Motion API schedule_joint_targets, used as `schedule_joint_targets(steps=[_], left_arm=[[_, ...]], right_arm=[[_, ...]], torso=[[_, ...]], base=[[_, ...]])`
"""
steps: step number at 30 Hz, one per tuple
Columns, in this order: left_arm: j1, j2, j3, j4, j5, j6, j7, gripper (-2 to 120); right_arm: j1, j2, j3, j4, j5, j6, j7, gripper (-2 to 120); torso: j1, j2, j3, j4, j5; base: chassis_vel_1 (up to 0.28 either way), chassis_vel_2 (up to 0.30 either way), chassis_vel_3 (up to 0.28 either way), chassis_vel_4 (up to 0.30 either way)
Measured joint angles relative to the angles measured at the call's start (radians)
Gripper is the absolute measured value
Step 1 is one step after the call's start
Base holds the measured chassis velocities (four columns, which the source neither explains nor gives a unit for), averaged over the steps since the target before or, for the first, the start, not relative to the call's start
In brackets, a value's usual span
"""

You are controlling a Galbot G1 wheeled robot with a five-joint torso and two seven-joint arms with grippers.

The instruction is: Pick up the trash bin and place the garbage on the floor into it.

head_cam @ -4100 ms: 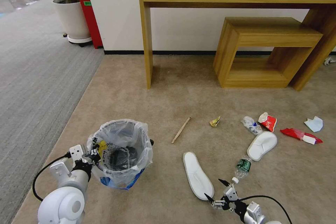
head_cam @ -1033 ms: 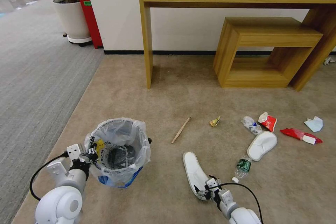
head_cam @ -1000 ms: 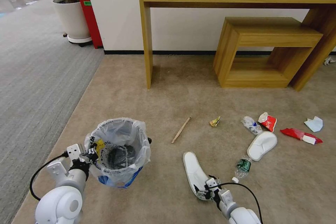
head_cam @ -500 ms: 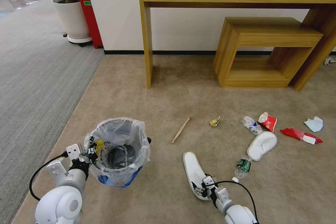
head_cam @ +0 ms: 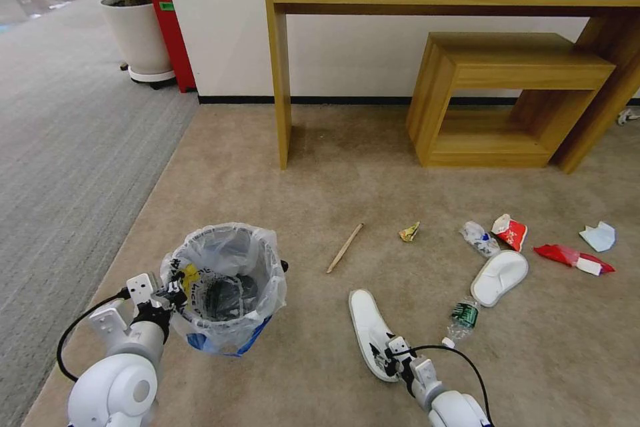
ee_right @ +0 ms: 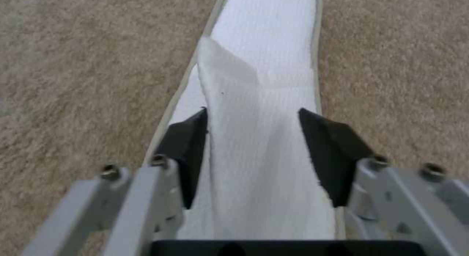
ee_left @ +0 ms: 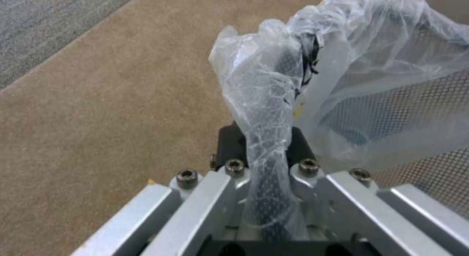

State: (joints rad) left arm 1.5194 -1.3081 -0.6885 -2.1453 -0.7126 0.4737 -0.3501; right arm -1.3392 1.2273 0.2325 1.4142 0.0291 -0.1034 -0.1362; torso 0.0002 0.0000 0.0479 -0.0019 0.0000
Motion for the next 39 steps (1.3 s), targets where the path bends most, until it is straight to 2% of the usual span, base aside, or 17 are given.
schedule_joint_targets(steps=[4, 6, 10, 12, 14, 21, 23, 29, 39], left_arm=[[0.0, 0.0, 0.0, 0.0, 0.0, -0.002, 0.001, 3], [0.0, 0.0, 0.0, 0.0, 0.0, -0.003, 0.001, 3], [0.0, -0.001, 0.0, 0.0, 0.0, -0.003, 0.002, 3], [0.0, -0.002, 0.0, 0.0, 0.0, -0.004, 0.002, 3], [0.0, -0.004, 0.001, 0.0, 0.0, -0.007, 0.003, 3], [-0.001, -0.006, 0.001, 0.002, 0.0, -0.01, 0.004, 3], [-0.003, -0.006, 0.001, 0.003, 0.001, -0.011, 0.005, 3], [-0.004, -0.006, 0.003, 0.012, 0.006, -0.011, 0.007, 3], [-0.01, -0.012, 0.016, 0.032, 0.02, -0.011, 0.011, 3]], right_arm=[[0.001, 0.001, 0.0, -0.004, 0.0, 0.004, 0.0, 41], [0.002, 0.002, -0.001, -0.009, -0.002, 0.008, 0.0, 30], [0.005, 0.003, -0.004, -0.017, -0.004, 0.015, -0.001, 21], [0.006, 0.004, -0.004, -0.02, -0.005, 0.016, -0.001, 21], [0.009, 0.005, -0.006, -0.025, -0.006, 0.019, -0.003, 14], [0.013, 0.006, -0.008, -0.035, -0.007, 0.028, -0.007, 11], [0.013, 0.006, -0.008, -0.035, -0.007, 0.031, -0.008, 4], [0.006, -0.001, -0.002, -0.03, -0.004, 0.038, -0.011, 0], [-0.034, -0.075, 0.051, 0.026, 0.037, 0.06, -0.006, 0]], torso=[[0.0, 0.0, 0.0, 0.0, 0.0], [0.0, 0.0, 0.0, 0.0, 0.0], [0.0, 0.0, 0.0, 0.0, 0.0], [0.0, 0.0, 0.0, 0.0, 0.0], [0.0, 0.0, 0.0, 0.0, 0.0], [0.0, 0.0, 0.0, 0.0, 0.0], [0.0, 0.0, 0.0, 0.0, 0.0], [0.0, 0.0, 0.0, 0.0, 0.0001], [0.0, 0.0, 0.0, 0.0, 0.0]], base=[[0.0, 0.0, 0.0, 0.0], [0.0, 0.0, 0.0, 0.0], [0.0, 0.0, 0.0, 0.0], [0.0, 0.0, 0.0, 0.0], [0.0, 0.0, 0.0, 0.0], [0.0, 0.0, 0.0, 0.0], [0.0, 0.0, 0.0, 0.0], [0.0, 0.0, 0.0, 0.0], [0.0, 0.0, 0.0, 0.0]])
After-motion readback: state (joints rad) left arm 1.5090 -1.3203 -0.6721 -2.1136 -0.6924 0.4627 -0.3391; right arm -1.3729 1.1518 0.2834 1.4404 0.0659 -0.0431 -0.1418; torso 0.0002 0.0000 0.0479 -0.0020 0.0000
